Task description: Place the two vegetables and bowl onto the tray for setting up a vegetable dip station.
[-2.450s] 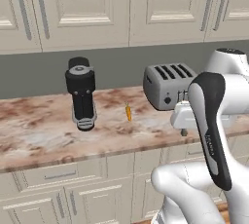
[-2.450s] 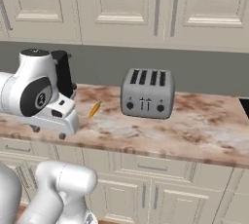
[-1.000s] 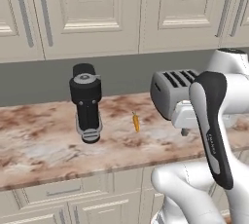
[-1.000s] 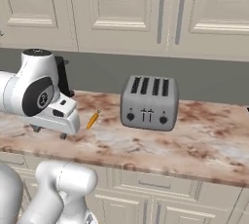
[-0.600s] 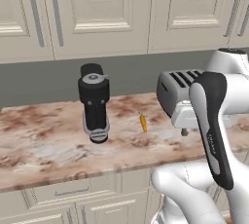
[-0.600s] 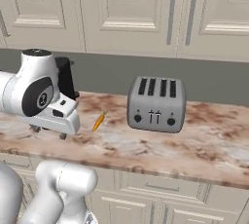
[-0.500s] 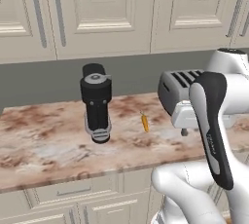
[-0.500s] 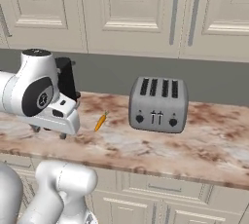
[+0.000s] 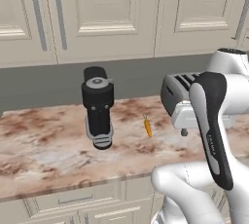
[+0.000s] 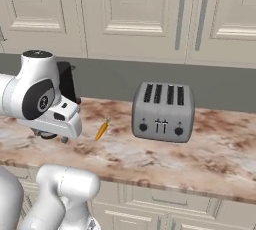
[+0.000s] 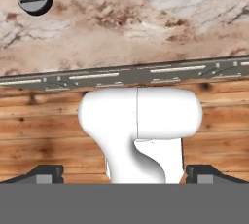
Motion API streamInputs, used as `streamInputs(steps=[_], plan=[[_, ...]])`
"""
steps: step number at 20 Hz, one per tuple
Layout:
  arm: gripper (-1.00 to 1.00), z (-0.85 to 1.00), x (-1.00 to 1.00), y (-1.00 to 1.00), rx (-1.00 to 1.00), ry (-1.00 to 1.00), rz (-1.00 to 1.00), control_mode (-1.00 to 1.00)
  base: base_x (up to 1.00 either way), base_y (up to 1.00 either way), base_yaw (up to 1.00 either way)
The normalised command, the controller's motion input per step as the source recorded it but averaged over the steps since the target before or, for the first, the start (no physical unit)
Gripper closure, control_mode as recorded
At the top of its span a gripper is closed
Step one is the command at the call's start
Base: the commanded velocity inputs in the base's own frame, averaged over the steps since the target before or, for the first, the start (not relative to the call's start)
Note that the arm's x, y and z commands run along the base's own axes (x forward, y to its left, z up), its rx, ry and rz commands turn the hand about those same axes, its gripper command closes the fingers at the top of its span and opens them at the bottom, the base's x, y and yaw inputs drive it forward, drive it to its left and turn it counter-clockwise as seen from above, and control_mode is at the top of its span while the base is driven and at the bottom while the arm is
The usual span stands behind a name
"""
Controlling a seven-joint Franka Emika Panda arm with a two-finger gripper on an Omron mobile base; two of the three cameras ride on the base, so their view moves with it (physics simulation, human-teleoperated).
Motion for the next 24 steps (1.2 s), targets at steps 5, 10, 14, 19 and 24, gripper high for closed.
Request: streamInputs(steps=[5, 10, 14, 19, 24], plan=[[-1.0, 0.0, 0.0, 0.0, 0.0, 0.0, 0.0, 1.0, 0.31, 0.13, 0.0], [-1.0, 0.0, 0.0, 0.0, 0.0, 0.0, 0.0, 1.0, 0.05, 0.12, 0.0], [-1.0, 0.0, 0.14, 0.02, 0.0, 0.02, 0.0, -1.0, 0.0, 0.0, 0.0], [-1.0, -0.01, 0.36, 0.04, 0.0, 0.02, 0.0, -1.0, 0.0, 0.0, 0.0], [-1.0, -0.21, 0.35, 0.1, 0.0, 0.01, 0.0, -1.0, 0.0, 0.0, 0.0]])
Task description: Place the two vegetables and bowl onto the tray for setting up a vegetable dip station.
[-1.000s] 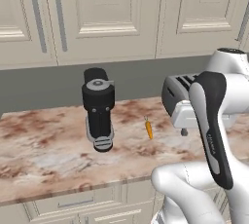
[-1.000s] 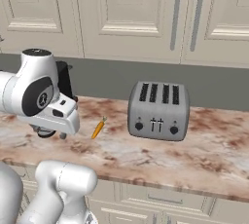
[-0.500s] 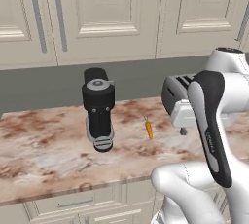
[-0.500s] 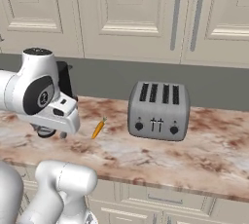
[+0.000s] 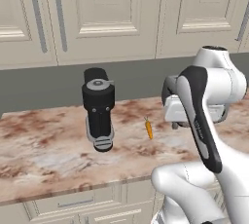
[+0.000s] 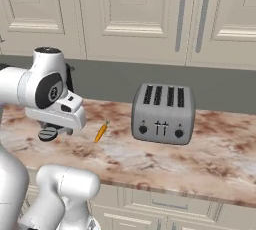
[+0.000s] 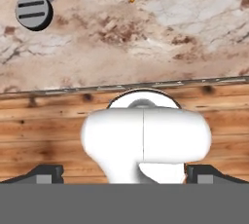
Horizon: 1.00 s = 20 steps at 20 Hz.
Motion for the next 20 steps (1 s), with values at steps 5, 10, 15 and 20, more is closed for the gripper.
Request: streamInputs(steps=[5, 10, 15, 20], plan=[[-1.0, -0.24, 0.35, 0.13, 0.0, 0.02, 0.02, -1.0, 0.0, 0.0, 0.0], [-1.0, -0.21, 0.35, 0.0, 0.0, 0.07, 0.11, -1.0, 0.0, 0.0, 0.0], [-1.0, -0.23, 0.23, 0.0, 0.0, 0.0, 0.03, -1.0, 0.0, 0.0, 0.0], [-1.0, -0.28, 0.19, 0.0, 0.0, -0.01, 0.0, -1.0, 0.0, 0.0, 0.0]])
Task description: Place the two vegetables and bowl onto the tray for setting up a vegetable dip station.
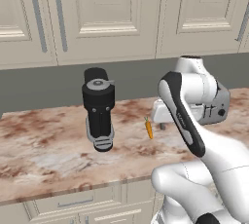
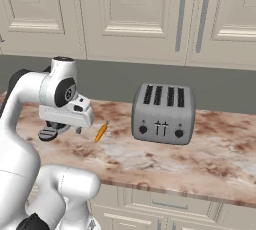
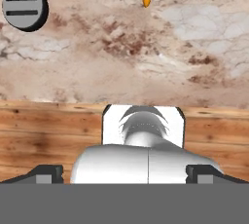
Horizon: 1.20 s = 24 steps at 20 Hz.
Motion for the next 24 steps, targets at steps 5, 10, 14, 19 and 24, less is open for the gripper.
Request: streamInputs(steps=[5, 10, 14, 19, 24], plan=[[-1.0, -0.34, 0.1, 0.0, -0.05, -0.05, 0.0, -1.0, 0.0, 0.0, 0.0], [-1.0, -0.13, 0.04, 0.0, -0.05, -0.05, 0.0, -1.0, 0.0, 0.0, 0.0], [-1.0, -0.08, 0.27, 0.0, -0.01, -0.02, 0.0, -1.0, 0.0, 0.0, 0.0], [-1.0, -0.16, 0.4, 0.0, 0.0, -0.02, 0.0, -1.0, 0.0, 0.0, 0.0], [-1.0, -0.19, 0.45, -0.03, 0.0, -0.01, 0.0, -1.0, 0.0, 0.0, 0.0]])
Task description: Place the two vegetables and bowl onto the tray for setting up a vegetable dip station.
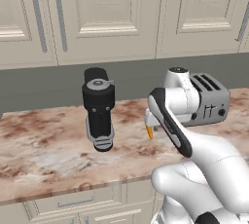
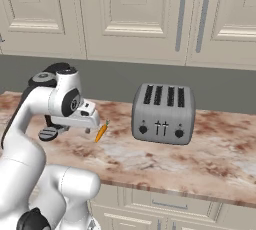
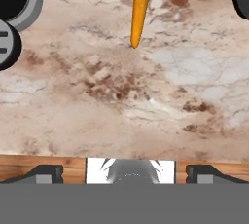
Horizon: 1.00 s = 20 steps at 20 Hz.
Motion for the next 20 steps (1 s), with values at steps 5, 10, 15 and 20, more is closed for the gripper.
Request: streamInputs(steps=[5, 10, 15, 20], plan=[[-1.0, -0.22, 0.45, 0.0, 0.0, -0.01, 0.0, -1.0, 0.0, 0.0, 0.0], [-1.0, -0.26, 0.44, 0.0, 0.0, -0.01, 0.0, -1.0, 0.0, 0.0, 0.0], [-1.0, -0.33, 0.3, -0.01, 0.0, -0.04, 0.0, -1.0, 0.0, 0.0, 0.0], [-1.0, -0.38, 0.25, -0.02, 0.0, -0.05, 0.0, -1.0, 0.0, 0.0, 0.0]])
